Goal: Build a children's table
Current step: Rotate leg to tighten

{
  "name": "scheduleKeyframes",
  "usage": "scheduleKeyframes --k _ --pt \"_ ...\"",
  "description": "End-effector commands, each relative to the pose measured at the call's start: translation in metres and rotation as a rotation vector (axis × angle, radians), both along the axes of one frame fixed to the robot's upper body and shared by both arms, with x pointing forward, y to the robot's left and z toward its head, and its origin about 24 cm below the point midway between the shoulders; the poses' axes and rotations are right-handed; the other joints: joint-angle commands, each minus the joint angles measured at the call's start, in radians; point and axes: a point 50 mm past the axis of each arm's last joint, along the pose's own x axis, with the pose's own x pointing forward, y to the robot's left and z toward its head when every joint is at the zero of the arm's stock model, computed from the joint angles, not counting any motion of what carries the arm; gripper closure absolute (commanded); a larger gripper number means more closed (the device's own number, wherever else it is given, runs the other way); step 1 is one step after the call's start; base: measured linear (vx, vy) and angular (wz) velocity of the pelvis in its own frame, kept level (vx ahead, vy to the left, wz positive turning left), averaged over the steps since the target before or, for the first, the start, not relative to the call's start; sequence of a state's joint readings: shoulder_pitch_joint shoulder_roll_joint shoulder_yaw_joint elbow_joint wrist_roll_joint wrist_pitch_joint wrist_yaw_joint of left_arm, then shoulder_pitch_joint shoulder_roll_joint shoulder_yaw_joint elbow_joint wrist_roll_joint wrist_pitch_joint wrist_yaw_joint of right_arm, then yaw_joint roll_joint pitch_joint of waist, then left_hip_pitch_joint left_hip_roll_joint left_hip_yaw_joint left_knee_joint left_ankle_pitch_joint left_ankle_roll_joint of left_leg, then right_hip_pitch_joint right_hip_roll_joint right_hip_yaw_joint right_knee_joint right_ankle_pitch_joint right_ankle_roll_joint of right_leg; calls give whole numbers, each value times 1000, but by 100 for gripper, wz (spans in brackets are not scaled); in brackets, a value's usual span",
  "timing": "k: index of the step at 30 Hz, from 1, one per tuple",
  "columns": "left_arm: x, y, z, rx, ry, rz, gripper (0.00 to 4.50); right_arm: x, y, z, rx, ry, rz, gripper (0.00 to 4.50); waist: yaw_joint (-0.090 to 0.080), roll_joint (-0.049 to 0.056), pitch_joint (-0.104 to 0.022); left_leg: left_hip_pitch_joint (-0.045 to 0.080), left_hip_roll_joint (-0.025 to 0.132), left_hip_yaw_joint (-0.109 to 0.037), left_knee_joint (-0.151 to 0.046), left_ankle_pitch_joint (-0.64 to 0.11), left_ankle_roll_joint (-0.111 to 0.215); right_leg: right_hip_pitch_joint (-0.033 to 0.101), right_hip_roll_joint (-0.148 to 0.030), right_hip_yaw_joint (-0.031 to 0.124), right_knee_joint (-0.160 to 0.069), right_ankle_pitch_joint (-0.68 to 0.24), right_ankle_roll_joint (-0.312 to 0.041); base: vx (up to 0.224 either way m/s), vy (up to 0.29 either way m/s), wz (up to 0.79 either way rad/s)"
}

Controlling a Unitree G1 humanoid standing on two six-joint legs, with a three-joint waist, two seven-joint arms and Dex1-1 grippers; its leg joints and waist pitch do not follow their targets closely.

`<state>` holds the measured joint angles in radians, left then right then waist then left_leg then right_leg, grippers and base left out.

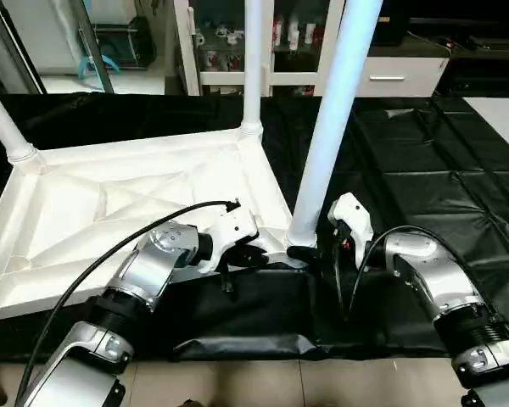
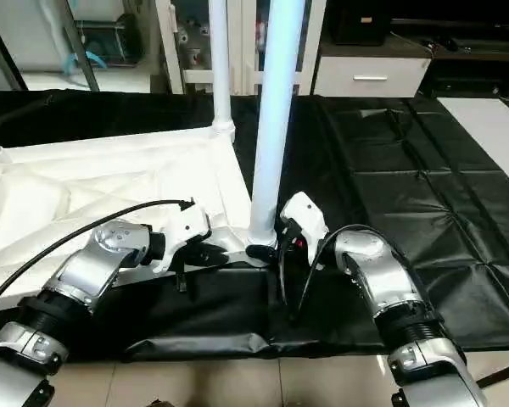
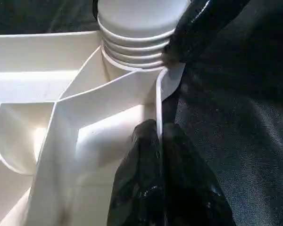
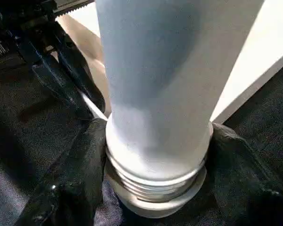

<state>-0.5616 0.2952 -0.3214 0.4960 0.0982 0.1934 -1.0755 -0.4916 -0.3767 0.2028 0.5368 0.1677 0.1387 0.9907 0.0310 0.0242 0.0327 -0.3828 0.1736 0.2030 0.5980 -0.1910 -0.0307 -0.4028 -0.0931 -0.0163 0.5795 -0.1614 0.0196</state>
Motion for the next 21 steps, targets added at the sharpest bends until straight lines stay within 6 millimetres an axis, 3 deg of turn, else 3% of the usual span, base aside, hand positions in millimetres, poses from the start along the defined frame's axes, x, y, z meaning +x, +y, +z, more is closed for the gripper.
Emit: scheduleKeyframes --k 1,5,8,9,10,11,12,17,18,21 --pt "-12 1 -21 43 111 -30 450 5 -3 3 18 -16 -45 178 -1 -16 -56 21 51 -21 -75 -211 72 34 -42 15 -53 -200 -268 0 0 0" --pt "-11 -1 -23 29 113 11 450 13 -6 -1 27 -40 -194 179 -8 -17 -53 18 50 -22 -80 -246 52 33 -42 15 -58 -241 -259 0 0 0" --pt "-5 -15 -27 -2 105 118 450 20 -6 -6 85 -45 -420 179 -20 -16 -50 25 48 -28 -87 -332 5 25 -41 14 -69 -350 -223 0 0 0" --pt "-5 -15 -27 -2 105 118 450 20 -6 -6 85 -45 -420 179 -24 -16 -49 23 48 -29 -88 -343 1 23 -41 14 -70 -361 -220 0 0 0" --pt "2 -28 -27 -12 86 189 450 22 2 -10 118 -55 -541 180 -30 -16 -48 23 47 -30 -88 -364 -3 21 -40 15 -73 -377 -212 0 0 0" --pt "2 -28 -27 -12 86 189 450 22 2 -10 118 -55 -541 180 -31 -11 -47 26 47 -30 -89 -373 -9 17 -40 15 -75 -386 -207 0 0 0" --pt "3 -29 -27 -12 83 194 450 22 3 -10 120 -56 -549 180 -31 -14 -48 28 45 -32 -88 -388 -12 16 -41 14 -80 -401 -199 0 0 0" --pt "16 -51 -25 14 22 303 450 29 19 -20 85 -48 -754 180 -32 -11 -48 23 43 -30 -89 -390 -6 13 -40 14 -85 -405 -185 0 0 0" --pt "19 -55 -25 22 7 333 450 30 24 -22 76 -41 -798 180 -38 -4 -49 27 41 -31 -90 -402 -21 9 -38 14 -86 -406 -186 0 0 0" --pt "25 -65 -22 44 -45 384 450 34 43 -19 83 -50 -884 180 -40 -4 -50 25 41 -34 -92 -406 -28 12 -38 12 -85 -377 -187 0 0 0"
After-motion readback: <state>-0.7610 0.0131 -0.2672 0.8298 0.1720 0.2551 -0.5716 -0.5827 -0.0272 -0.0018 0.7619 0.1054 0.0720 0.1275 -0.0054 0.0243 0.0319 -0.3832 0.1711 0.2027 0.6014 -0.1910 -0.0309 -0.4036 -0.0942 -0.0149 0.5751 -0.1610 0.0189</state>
